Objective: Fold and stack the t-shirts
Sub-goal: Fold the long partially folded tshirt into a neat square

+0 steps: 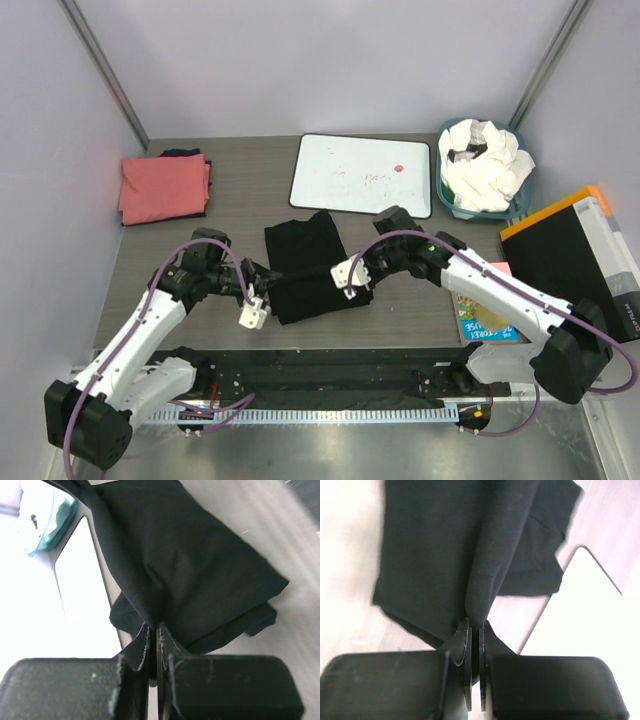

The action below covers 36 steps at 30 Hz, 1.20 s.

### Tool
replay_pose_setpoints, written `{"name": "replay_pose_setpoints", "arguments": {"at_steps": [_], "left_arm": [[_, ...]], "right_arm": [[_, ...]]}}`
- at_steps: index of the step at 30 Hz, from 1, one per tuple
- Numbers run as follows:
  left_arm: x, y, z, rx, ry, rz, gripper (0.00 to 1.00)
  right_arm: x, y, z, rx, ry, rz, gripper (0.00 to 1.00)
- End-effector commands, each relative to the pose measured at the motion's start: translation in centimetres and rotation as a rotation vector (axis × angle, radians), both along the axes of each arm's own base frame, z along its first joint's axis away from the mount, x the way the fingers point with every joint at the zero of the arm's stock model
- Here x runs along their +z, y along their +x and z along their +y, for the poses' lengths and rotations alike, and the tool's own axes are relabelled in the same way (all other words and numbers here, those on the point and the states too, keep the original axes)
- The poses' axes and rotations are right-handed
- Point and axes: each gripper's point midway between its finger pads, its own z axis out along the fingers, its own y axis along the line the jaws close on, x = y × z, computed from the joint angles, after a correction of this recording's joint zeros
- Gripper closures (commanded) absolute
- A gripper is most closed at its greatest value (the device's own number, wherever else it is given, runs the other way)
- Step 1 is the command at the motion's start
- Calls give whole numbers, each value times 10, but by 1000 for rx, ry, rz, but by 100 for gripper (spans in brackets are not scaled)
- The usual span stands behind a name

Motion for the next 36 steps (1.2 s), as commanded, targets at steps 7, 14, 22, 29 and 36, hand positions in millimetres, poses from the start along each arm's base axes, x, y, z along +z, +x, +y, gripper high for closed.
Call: {"name": "replay_pose_setpoints", "arguments": {"at_steps": [7,14,22,29,36], "left_arm": [[28,51,-5,87,-44,-150,100],[44,79,-1,185,-62,-221,100],[28,102,13,264,6,-247,100],[-1,120,24,298,91,-285,100],[-31,159,33,392,126,-364,99]], "right_arm": [[35,76,24,-16,89,-194,99],[43,109,43,-21,142,-259,99],[46,143,59,-55,201,-329,99],[39,171,74,-93,245,-382,91],[29,201,79,-204,327,-451,78]]}}
